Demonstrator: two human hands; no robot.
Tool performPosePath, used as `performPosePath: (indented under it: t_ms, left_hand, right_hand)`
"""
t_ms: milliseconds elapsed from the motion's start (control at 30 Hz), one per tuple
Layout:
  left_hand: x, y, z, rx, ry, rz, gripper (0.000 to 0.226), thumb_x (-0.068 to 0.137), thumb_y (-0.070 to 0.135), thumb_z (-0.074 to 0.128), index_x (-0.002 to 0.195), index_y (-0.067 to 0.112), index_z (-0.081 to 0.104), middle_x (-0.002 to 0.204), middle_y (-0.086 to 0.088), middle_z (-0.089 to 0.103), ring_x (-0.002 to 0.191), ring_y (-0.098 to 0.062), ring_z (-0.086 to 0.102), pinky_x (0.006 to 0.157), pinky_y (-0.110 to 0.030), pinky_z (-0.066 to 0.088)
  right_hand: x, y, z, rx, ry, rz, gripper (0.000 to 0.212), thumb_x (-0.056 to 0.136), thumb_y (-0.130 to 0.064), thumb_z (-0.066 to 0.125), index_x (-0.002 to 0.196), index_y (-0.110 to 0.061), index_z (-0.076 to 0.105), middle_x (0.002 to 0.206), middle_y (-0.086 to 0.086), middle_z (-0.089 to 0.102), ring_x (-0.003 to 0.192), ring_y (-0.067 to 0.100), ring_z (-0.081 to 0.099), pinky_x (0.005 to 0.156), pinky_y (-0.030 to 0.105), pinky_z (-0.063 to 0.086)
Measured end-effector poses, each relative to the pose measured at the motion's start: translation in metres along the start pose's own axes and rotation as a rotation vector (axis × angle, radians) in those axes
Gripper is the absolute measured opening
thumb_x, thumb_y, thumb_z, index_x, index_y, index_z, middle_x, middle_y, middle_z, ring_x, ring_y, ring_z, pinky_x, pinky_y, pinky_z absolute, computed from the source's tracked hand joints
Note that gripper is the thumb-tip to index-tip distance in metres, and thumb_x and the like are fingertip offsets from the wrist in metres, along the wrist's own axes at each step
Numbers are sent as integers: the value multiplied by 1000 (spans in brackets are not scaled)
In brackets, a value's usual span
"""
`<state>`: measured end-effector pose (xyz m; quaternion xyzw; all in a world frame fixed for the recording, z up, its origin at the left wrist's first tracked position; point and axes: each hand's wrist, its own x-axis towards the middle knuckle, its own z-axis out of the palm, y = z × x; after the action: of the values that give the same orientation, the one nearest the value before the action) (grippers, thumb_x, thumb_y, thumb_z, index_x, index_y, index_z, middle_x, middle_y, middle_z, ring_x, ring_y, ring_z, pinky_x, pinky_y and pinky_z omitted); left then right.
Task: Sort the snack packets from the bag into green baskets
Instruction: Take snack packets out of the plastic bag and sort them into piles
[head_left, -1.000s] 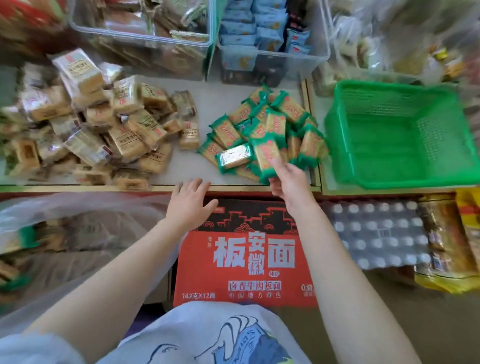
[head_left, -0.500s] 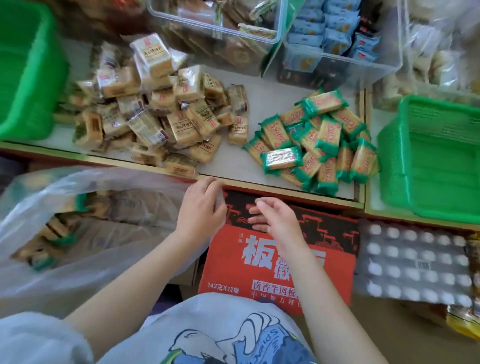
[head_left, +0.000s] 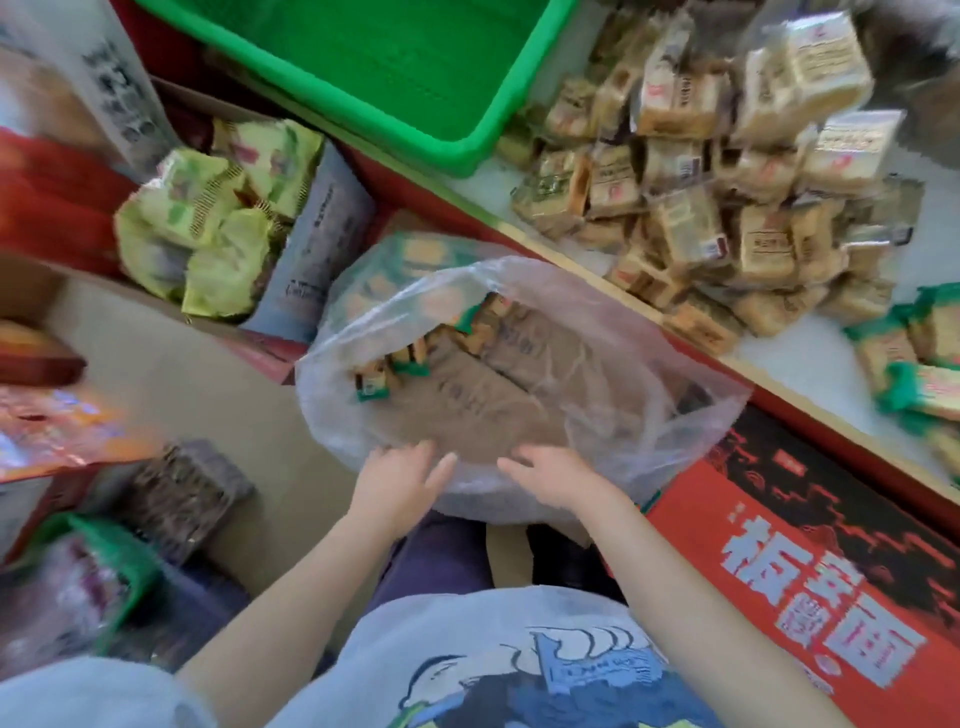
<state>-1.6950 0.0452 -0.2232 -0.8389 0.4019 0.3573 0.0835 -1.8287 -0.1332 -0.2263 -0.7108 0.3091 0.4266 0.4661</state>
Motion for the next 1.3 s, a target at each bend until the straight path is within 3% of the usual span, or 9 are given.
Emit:
performPosePath:
  t_ms: [133, 367, 500, 600, 733, 867, 967, 1133, 1300]
  left_hand:
    - [5, -28, -21, -54, 683, 30, 38, 90, 36, 52, 112, 13, 72, 135, -23, 55, 123, -39, 52, 98, -50, 43]
    - [57, -65, -85, 29, 381, -9, 43, 95, 52, 48, 128, 29, 63, 167, -13, 0, 152, -42, -3, 119, -60, 12]
    - [75, -56, -115, 84, 618, 310, 46, 87, 46, 45, 115, 20, 72, 158, -18, 33, 147, -40, 26, 115, -56, 26]
    - [91, -46, -126, 247, 538, 509, 50, 85, 46, 46, 115, 18, 74, 147, -15, 51, 140, -34, 41, 114, -52, 32]
    - [116, -64, -142, 259, 339, 311, 65, 96, 56, 42, 152, 24, 40, 158, -10, 38, 150, -30, 23, 122, -53, 3]
    - [128, -83, -154, 254, 311, 269, 72, 97, 59, 36, 159, 31, 17, 157, -9, 36, 150, -29, 20, 121, -51, -3]
    - [126, -87, -152, 194, 275, 296, 71, 97, 59, 36, 159, 33, 16, 158, -9, 36, 150, -27, 20, 121, -50, -3]
    - [120, -89, -145, 56, 277, 279, 69, 98, 59, 32, 159, 36, 11, 162, -5, 31, 153, -24, 14, 122, -49, -3]
    - [114, -89, -147, 2, 305, 278, 68, 98, 56, 37, 159, 34, 17, 161, -1, 31, 153, -23, 15, 123, -50, 4]
  right_hand:
    - [8, -30, -3, 65, 83, 8, 63, 103, -56, 42, 150, -14, 44, 155, 5, 45, 140, 23, 43, 109, 33, 36]
    - [18, -126, -65, 401, 595, -294, 42, 101, -33, 53, 141, -19, 53, 142, -4, 53, 131, 11, 47, 103, 26, 37]
    - [26, -158, -114, 344, 643, -365, 50, 99, -19, 49, 149, -18, 44, 155, 0, 43, 143, 15, 36, 119, 35, 28]
    - [33, -174, -138, 316, 622, -377, 58, 95, -11, 43, 153, -20, 40, 159, 2, 38, 147, 15, 31, 122, 36, 23]
    - [34, -174, -146, 361, 660, -337, 57, 92, -13, 43, 148, -22, 46, 152, -1, 46, 141, 14, 38, 119, 35, 30]
    - [28, -158, -120, 462, 839, -220, 23, 93, -11, 49, 104, -19, 67, 110, -2, 66, 108, 17, 58, 91, 32, 47]
    - [40, -145, -90, 457, 782, 1, 18, 94, -13, 54, 100, -16, 71, 101, 1, 69, 100, 22, 62, 77, 28, 43]
    - [85, -132, -61, 1016, 593, 212, 59, 92, -27, 70, 144, -12, 47, 137, 5, 58, 123, 28, 58, 100, 41, 51]
    - [105, -143, -59, 1399, 561, 123, 32, 90, -20, 74, 120, -14, 65, 117, 8, 71, 102, 25, 69, 85, 37, 59]
